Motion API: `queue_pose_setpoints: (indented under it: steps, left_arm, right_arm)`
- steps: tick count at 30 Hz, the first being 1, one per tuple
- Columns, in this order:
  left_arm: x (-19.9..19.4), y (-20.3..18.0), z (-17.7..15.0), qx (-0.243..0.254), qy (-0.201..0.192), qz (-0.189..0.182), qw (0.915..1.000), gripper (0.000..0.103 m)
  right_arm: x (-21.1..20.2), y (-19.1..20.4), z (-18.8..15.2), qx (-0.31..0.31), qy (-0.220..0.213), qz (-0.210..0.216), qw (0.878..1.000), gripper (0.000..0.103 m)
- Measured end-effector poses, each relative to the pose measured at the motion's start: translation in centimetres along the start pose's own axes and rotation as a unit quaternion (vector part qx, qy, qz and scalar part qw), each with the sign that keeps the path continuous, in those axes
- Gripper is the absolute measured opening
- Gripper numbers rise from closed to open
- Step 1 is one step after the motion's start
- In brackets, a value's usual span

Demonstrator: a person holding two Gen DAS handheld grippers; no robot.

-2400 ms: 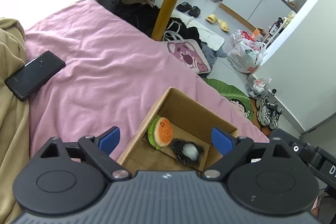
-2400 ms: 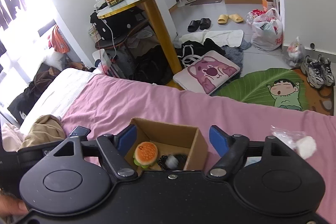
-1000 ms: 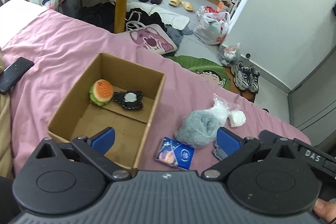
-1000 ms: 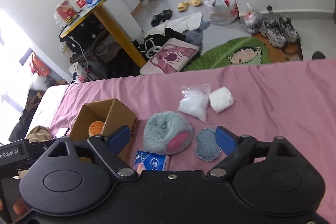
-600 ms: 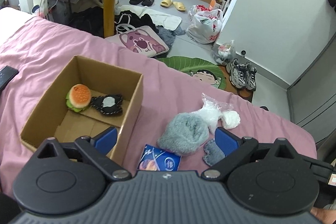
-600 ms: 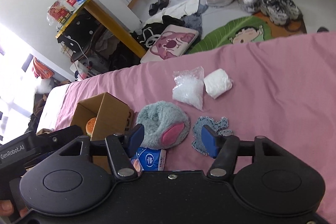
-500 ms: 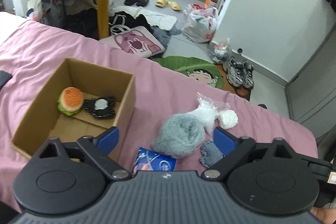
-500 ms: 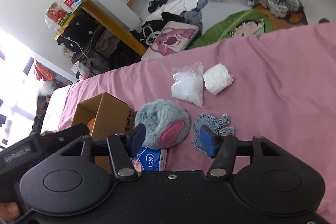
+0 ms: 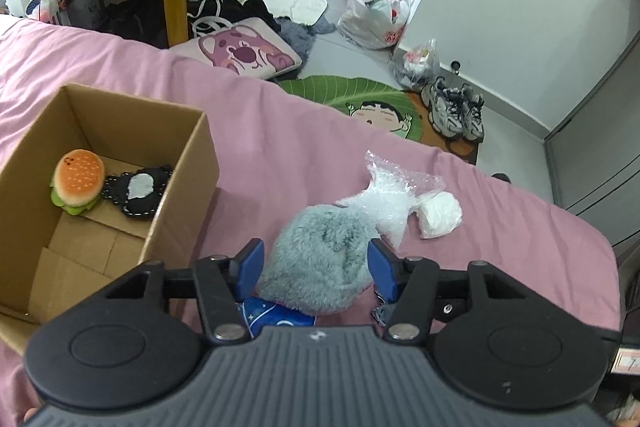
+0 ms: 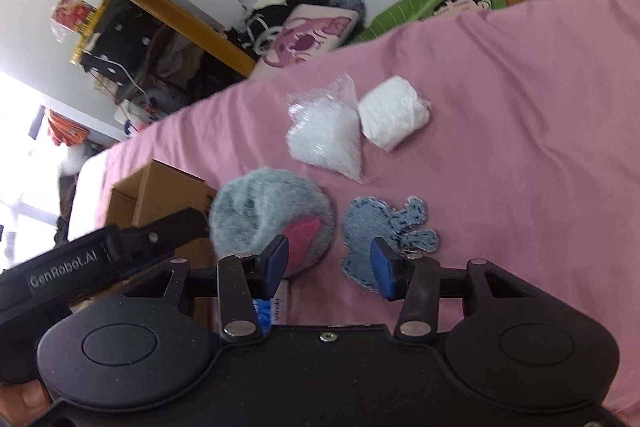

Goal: Organize soft objects
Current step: 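Grasp the grey fluffy plush with the left tool while the right tool grasps the denim cloth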

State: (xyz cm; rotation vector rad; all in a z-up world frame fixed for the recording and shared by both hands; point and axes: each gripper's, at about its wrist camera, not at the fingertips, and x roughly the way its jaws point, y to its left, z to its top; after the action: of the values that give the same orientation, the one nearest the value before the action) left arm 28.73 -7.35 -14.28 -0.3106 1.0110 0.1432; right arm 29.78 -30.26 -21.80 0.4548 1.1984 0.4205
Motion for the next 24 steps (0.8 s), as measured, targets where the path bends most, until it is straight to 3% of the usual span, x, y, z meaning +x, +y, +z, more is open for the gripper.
queue_pose_setpoints:
  steps: [3, 7, 16, 18, 22, 24]
  left_arm:
    - [1.2, -0.2, 0.2, 0.0, 0.008, 0.003, 1.0, 0.054]
    - [2.5, 0.0, 0.4, -0.01, 0.016, 0.008, 0.9998, 0.044]
    - [5.1, 0.2, 0.2, -0.008, 0.045, 0.025, 0.9986, 0.038]
    - [5.4, 0.5, 0.1, -0.018, 0.05, 0.02, 0.9984, 0.037]
    - [5.1, 0.4, 0.4, -0.02, 0.045, 0.017, 0.9986, 0.027]
    - [4.5, 0.3, 0.5, -0.019, 0.039, 0.013, 0.999, 0.025]
  right_arm:
    - [0.8, -0.2, 0.0, -0.004, 0.01, -0.011, 1.0, 0.045]
    - [1.4, -0.1, 0.0, -0.013, 0.018, -0.023, 0.999, 0.045]
    - [2.6, 0.0, -0.2, -0.036, 0.028, -0.048, 0.998, 0.045]
    - [2.8, 0.2, -0.3, -0.047, 0.028, -0.057, 0.997, 0.041]
    - [2.7, 0.6, -0.5, -0.064, 0.024, -0.075, 0.995, 0.023]
    - [2.3, 0.6, -0.4, -0.061, 0.022, -0.071, 0.995, 0.022]
